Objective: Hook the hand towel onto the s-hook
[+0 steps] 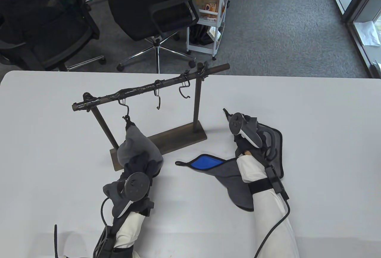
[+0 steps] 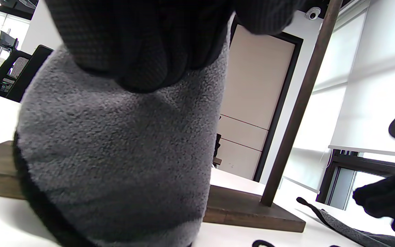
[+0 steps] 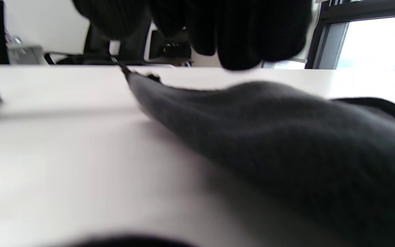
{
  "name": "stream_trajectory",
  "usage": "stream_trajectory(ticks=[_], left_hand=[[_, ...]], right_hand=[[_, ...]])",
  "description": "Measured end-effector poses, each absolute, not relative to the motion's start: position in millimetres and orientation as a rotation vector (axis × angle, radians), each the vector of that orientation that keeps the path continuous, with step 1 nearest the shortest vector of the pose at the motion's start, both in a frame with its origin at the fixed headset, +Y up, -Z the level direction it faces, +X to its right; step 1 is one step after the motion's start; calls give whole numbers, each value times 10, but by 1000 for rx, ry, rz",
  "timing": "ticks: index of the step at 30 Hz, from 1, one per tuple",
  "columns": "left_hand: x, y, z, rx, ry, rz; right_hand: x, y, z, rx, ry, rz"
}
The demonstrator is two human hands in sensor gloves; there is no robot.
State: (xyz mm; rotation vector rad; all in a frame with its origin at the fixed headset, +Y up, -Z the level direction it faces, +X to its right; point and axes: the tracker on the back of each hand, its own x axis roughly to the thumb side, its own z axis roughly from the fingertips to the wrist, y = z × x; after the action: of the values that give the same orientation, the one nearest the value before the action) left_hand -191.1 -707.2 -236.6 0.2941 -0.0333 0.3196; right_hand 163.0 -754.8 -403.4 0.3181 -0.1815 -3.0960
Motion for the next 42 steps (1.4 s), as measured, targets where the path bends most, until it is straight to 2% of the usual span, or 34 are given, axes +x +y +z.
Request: stream_trajectory(ticks=[5, 8, 20, 25, 35, 42], left_hand=[[-1908, -7068, -2363, 291, -27, 309], [-1904, -7067, -2362, 289, -25, 299], [-1892, -7081, -2370, 274, -25, 280], [-1905, -7087, -2376, 272, -21, 285], [-1928, -7091, -2379, 274, -13, 294], [-1931, -7102, -2385, 273, -17, 293]], right_hand=[[1713, -7731, -4055, 322, -275, -2999], [1732, -7789, -4049, 304, -418, -2972], [1615, -7761, -3982, 175, -251, -3031], [1625, -7584, -3938, 145, -146, -3144], [1555, -7140, -3677, 31, 306, -3287], [1470, -6862, -3477, -21, 535, -3282]])
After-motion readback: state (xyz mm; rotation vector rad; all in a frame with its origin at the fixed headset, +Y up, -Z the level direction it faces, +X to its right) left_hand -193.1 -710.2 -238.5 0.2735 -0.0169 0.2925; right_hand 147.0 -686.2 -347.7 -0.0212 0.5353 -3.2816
